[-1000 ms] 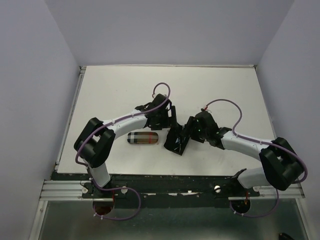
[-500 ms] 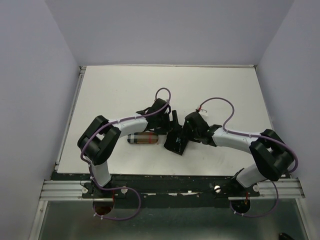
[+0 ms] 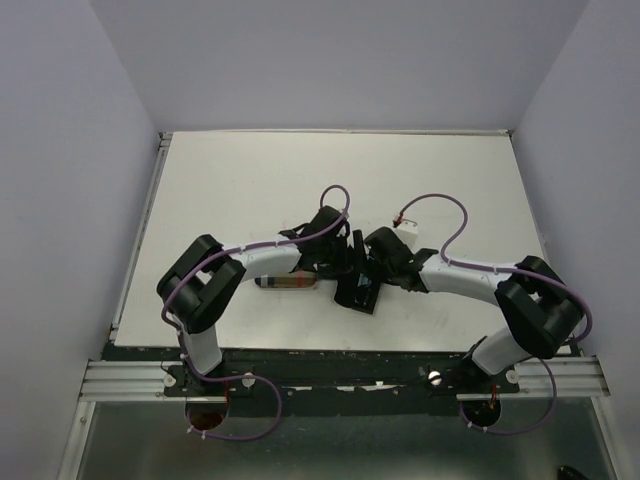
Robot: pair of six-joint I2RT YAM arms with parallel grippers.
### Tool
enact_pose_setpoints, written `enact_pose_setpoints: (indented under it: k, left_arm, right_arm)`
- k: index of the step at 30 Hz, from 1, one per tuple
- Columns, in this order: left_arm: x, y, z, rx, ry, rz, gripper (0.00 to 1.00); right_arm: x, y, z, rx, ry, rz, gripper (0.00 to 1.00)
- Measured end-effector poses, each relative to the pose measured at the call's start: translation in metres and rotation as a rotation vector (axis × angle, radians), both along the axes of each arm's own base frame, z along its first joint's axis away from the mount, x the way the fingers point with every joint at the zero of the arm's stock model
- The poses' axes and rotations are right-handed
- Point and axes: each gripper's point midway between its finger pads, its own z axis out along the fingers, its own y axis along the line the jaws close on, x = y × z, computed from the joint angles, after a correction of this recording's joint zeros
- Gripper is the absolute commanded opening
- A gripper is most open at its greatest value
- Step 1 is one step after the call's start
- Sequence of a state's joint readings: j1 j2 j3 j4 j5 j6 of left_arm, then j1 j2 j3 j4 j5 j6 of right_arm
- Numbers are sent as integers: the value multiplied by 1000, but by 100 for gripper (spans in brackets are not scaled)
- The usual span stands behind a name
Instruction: Organize the sunglasses
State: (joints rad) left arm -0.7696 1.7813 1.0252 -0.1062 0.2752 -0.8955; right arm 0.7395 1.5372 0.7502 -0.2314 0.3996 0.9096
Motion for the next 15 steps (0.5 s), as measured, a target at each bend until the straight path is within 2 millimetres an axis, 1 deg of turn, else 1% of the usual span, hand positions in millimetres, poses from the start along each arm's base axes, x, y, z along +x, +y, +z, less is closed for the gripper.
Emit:
enact_pose_setpoints:
  k: [4,7,11,13,15]
  left_arm:
    - [-3,-1,4,0,-7,-4,95]
    - [-7,1,10,-2,-15,-4,95]
    - [-15,9,17,2,-26,-1,95]
    - [-20,14,19,4,-33,2,95]
    - [-29,26,23,4,-48,12,95]
  right_arm:
    - [-1,-1,0,-12,-9,25,41]
    - [-2,0,1,-15,-14,56,45]
    - [-5,1,2,-9,-18,89,50]
    - [-7,1,4,-2,-23,98,55]
    - [-9,2,6,11,-28,108,59]
